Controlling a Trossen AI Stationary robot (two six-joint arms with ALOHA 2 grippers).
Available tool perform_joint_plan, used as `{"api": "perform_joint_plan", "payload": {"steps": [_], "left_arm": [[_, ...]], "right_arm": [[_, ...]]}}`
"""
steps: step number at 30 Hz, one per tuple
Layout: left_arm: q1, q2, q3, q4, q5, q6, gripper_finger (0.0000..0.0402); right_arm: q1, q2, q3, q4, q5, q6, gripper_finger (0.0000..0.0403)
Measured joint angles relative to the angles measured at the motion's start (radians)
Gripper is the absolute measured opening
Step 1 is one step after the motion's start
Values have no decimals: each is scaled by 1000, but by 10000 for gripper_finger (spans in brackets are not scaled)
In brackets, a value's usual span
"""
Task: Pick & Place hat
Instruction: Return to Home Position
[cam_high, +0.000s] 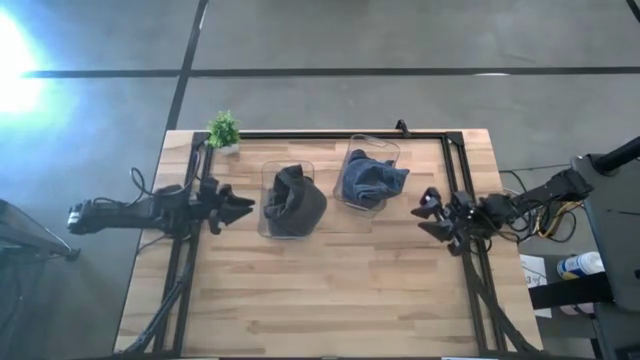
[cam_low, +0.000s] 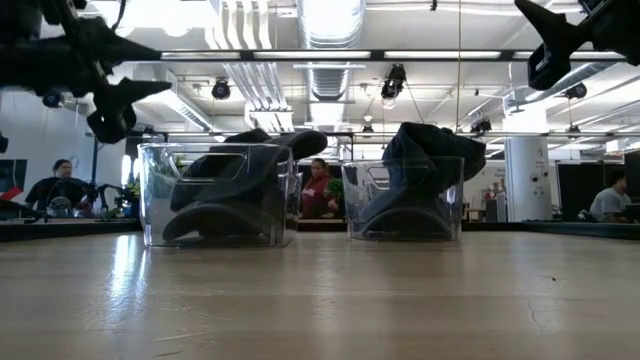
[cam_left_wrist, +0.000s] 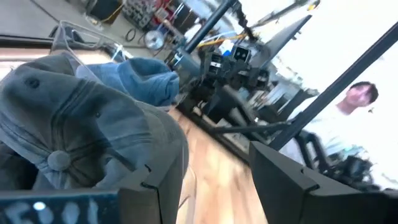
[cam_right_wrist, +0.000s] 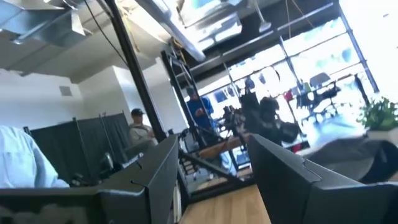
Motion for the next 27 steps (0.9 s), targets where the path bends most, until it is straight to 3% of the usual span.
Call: {"api": "perform_joint_plan", "payload": {"steps": [4, 7, 13, 27], "left_arm": [[19, -26, -103, 136, 21, -73, 176], [27, -29, -103, 110, 19, -92, 176], [30, -31, -104, 77, 13, 49, 176], [30, -29, -105, 42, 13, 35, 176]], "right_arm": [[0, -17, 0, -7, 14, -12, 192], [0, -12, 0, -9, 20, -12, 192], [0, 5, 0, -10, 20, -12, 192], [0, 8, 0, -11, 19, -12, 192]]}}
